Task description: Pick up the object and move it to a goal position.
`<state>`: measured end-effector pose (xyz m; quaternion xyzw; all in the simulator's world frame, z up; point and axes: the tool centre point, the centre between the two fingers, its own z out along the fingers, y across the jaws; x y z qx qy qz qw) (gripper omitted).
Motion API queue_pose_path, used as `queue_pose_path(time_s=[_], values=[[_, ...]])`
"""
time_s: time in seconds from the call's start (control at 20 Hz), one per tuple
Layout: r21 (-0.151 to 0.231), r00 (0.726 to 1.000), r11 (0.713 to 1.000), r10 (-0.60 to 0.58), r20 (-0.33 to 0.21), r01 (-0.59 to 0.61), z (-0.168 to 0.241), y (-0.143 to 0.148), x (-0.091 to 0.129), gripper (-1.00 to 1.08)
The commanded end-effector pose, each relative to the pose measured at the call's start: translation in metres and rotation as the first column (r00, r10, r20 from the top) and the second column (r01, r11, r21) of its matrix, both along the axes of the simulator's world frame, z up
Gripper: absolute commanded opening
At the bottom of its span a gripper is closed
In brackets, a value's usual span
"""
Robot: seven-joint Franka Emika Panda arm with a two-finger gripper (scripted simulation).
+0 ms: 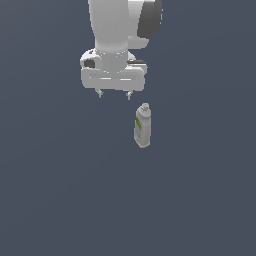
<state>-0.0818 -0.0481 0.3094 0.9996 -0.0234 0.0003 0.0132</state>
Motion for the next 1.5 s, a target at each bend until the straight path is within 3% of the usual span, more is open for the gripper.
queue_pose_path(time_s=[0.0,0.35,0.7,1.1,1.45], values=[[-0.001,1.000,1.000,0.001,0.000,-0.001,0.000,0.000,0.000,1.00],[0.000,1.000,1.000,0.023,-0.001,-0.023,-0.001,0.005,0.000,1.00],[0.008,0.988,0.988,0.154,-0.002,-0.154,-0.009,0.038,-0.001,1.00],[0.020,0.926,0.926,0.378,-0.001,-0.378,-0.022,0.096,-0.008,1.00],[0.026,0.881,0.881,0.472,0.000,-0.472,-0.028,0.122,-0.013,1.00]])
